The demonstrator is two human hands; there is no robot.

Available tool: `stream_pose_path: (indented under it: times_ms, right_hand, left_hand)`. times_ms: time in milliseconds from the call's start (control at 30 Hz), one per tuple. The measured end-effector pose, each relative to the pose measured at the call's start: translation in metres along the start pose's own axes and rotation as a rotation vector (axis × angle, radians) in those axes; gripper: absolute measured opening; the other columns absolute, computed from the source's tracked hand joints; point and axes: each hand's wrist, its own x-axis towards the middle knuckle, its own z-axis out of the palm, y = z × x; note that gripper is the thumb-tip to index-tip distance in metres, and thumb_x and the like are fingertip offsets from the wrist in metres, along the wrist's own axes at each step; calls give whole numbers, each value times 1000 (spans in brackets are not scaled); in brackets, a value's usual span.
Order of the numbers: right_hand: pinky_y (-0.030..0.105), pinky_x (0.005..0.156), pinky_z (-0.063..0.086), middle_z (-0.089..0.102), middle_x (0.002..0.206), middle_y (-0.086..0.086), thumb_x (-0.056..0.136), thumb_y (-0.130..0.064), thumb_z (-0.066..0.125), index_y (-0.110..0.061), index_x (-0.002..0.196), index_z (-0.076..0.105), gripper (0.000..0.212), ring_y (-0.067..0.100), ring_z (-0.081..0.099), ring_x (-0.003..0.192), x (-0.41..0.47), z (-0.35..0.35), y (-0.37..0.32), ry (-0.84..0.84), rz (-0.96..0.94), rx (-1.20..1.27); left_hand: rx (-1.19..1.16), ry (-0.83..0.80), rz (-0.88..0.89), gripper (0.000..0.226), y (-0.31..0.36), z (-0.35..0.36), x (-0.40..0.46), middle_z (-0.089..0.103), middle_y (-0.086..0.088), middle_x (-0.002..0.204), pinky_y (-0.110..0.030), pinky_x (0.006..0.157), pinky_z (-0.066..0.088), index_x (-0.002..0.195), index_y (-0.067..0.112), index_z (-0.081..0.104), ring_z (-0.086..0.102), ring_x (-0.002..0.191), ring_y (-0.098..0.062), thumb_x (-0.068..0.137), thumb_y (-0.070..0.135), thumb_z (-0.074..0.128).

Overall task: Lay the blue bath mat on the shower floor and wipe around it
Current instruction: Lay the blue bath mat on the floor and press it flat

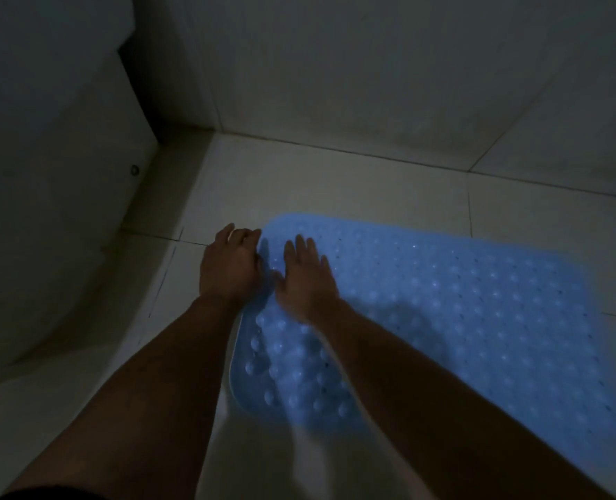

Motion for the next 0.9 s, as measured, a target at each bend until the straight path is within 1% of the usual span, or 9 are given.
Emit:
stream_pose_path:
  times_ms: [67,233,400,500,567,633,767,833,900]
  right_hand:
    - [57,123,2,-4,167,16,101,-57,23,-4,158,6,80,30,-9,155,-6,32,-3,48,4,-80]
    - [57,123,2,-1,167,18,95,-70,19,-2,158,10,93,29,-5,155,-5,57,-1,230,11,-199]
    - [56,123,-4,-15,167,12,94,-71,11,-7,158,-3,92,24,-18,153,-3,56,-1,137,24,-172]
    - [55,123,-4,-17,167,9,95,-67,14,-10,159,-4,88,24,-17,154,1,38,-1,18,14,-116]
    - [53,124,5,-4,168,8,98,-60,26,-10,159,8,81,24,-2,155,10,20,-2,-51,28,-54]
    - [48,122,23,23,164,10,98,-51,41,-11,153,31,69,27,24,151,24,-8,-2,-76,58,67]
    - [40,112,42,58,143,10,96,-36,52,-15,139,56,48,30,54,131,37,-57,12,90,99,258]
    - [40,105,49,65,133,6,95,-33,51,-21,133,62,41,27,61,122,28,-64,22,212,98,272]
    - [39,101,51,68,128,1,96,-32,52,-23,128,64,36,24,63,117,17,-60,30,286,65,285]
  left_hand:
    - [7,15,-13,52,-10,5,-4,54,-13,146,-53,105,42,145,12,51,34,145,-36,94,24,50]
    - [7,86,-29,46,-26,21,-1,51,-9,149,-53,108,39,145,15,50,30,148,-32,101,28,46]
    - [-47,135,-53,47,-29,24,-4,52,-10,148,-53,109,38,143,14,52,31,148,-32,102,32,38]
    - [-98,156,-74,52,-26,16,-3,55,-11,146,-54,107,40,141,13,55,34,146,-33,98,33,34]
    - [-112,140,-74,52,-22,14,-7,53,-10,147,-53,109,39,142,13,54,33,147,-32,98,33,34]
    - [-106,102,-44,52,-16,13,-16,50,-10,150,-52,111,36,145,13,51,30,149,-32,100,33,36]
    - [-44,-15,203,59,1,31,-33,39,-14,159,-54,117,34,151,12,43,22,153,-35,97,34,35]
    - [-9,-82,305,67,13,50,-38,22,-16,166,-56,121,28,158,12,29,11,155,-36,98,42,27]
    - [36,-161,273,75,23,70,-42,-5,-15,169,-54,126,11,162,14,6,-12,156,-34,100,56,14]
